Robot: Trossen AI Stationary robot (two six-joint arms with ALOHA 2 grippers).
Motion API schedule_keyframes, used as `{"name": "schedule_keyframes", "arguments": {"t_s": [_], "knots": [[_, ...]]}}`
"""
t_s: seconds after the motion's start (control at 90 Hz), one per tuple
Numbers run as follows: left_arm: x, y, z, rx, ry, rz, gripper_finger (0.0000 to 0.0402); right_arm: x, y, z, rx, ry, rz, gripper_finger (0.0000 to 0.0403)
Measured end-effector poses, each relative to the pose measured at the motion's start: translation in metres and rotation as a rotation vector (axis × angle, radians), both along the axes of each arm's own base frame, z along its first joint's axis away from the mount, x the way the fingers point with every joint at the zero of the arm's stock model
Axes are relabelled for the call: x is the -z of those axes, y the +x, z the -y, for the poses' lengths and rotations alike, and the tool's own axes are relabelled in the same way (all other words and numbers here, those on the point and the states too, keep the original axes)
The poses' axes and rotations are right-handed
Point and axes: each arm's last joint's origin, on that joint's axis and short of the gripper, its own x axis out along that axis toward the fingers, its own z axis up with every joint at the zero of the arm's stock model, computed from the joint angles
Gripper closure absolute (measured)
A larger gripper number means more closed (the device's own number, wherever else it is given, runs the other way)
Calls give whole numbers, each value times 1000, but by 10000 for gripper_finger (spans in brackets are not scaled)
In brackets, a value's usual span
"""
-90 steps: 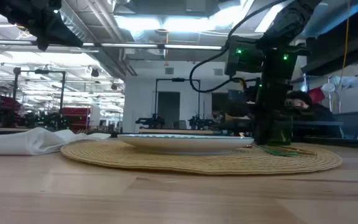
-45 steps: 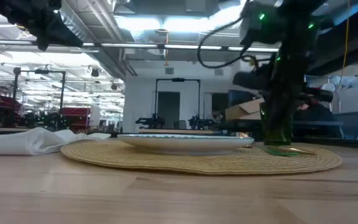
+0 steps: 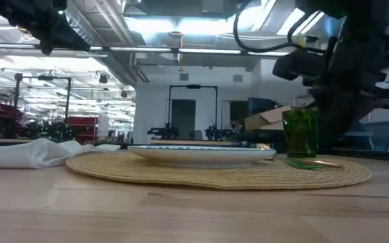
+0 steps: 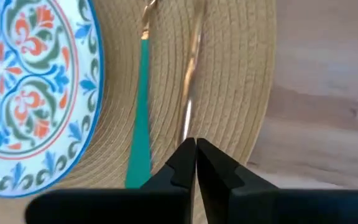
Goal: Set table place
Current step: Put the gold table knife to the right of the green spoon on the brown place mat
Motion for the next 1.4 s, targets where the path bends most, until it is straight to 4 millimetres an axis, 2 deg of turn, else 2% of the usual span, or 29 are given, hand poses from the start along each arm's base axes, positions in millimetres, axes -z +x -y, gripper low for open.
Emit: {"name": "schedule_keyframes", "arguments": {"t_s": [0.567,1.4], "knots": [[0,0,0,-1,-3,1,402,21,8,-5,-21,52,-44,403],[0,0,0,-1,-3,1,402,19,6,-2,-17,2,-47,403]]}}
